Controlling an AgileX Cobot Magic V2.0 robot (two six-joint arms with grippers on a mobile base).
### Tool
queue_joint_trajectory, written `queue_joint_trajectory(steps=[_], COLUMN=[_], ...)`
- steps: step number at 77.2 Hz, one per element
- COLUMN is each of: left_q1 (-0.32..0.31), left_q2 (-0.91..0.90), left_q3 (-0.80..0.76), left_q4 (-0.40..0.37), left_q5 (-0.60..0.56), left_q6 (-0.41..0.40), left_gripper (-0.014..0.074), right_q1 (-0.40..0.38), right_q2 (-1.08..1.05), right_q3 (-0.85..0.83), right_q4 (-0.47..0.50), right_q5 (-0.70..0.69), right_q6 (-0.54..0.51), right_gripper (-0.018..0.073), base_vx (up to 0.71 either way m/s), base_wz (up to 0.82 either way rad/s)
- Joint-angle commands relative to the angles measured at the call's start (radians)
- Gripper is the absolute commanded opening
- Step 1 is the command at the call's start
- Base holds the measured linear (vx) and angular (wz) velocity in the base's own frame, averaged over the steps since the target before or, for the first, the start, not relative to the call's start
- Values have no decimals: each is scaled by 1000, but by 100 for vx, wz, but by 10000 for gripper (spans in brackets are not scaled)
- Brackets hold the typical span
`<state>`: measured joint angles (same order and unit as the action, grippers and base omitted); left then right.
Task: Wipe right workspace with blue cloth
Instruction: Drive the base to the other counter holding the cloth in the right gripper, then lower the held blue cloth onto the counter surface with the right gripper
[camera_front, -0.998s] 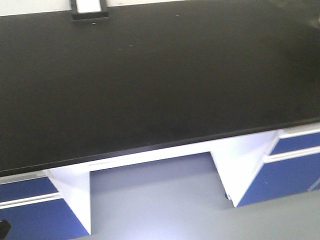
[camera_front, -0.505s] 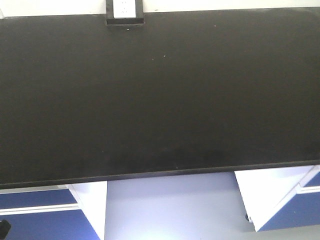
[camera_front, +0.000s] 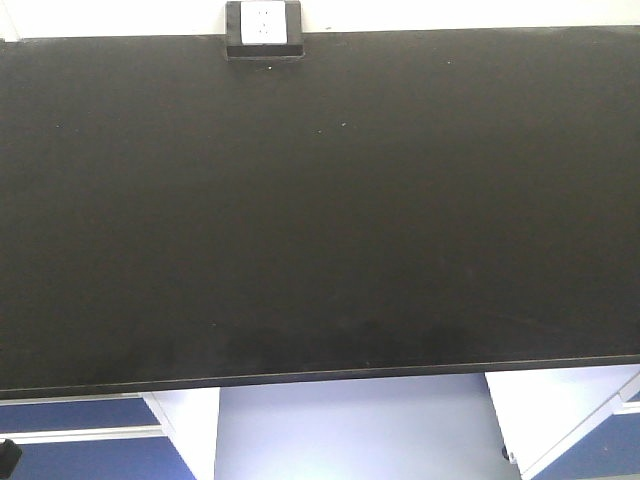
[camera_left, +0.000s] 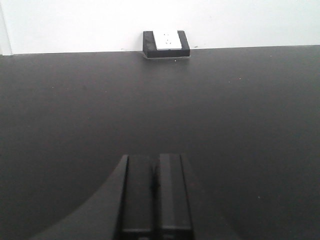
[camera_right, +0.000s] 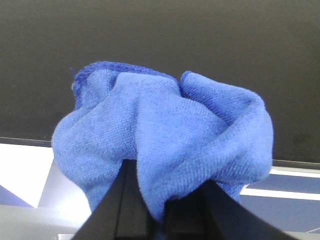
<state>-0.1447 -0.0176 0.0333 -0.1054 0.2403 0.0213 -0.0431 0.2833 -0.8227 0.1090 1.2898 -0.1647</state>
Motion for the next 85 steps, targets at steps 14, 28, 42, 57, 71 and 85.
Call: queue_joint_trajectory(steps=[14,28,42,57,71,85], left_q1=[-6,-6,-6,-6,-6,-6], left_q2=[0,0,0,0,0,0], left_q3=[-25,-25,-25,-25,-25,-25], left_q4=[-5,-5,-5,-5,-5,-5], left_q5=[-79,-79,-79,-79,-79,-79], left_q6=[1,1,1,1,1,1], left_gripper=[-6,-6,-6,-6,-6,-6], right_q1=[-1,-1,-1,-1,-1,-1], right_q2=[15,15,15,64,303,598], right_q3=[-27,-27,-27,-27,-27,-27], right_q4=[3,4,8,10,7,8], right_q5=[-4,-1,-102,-408,-549,-713], right_q6=[-2,-2,12,21,19,-39], right_gripper=[-4,-4,-4,-4,-4,-4], base_vx=[2,0,0,0,0,0], base_wz=[1,0,0,0,0,0])
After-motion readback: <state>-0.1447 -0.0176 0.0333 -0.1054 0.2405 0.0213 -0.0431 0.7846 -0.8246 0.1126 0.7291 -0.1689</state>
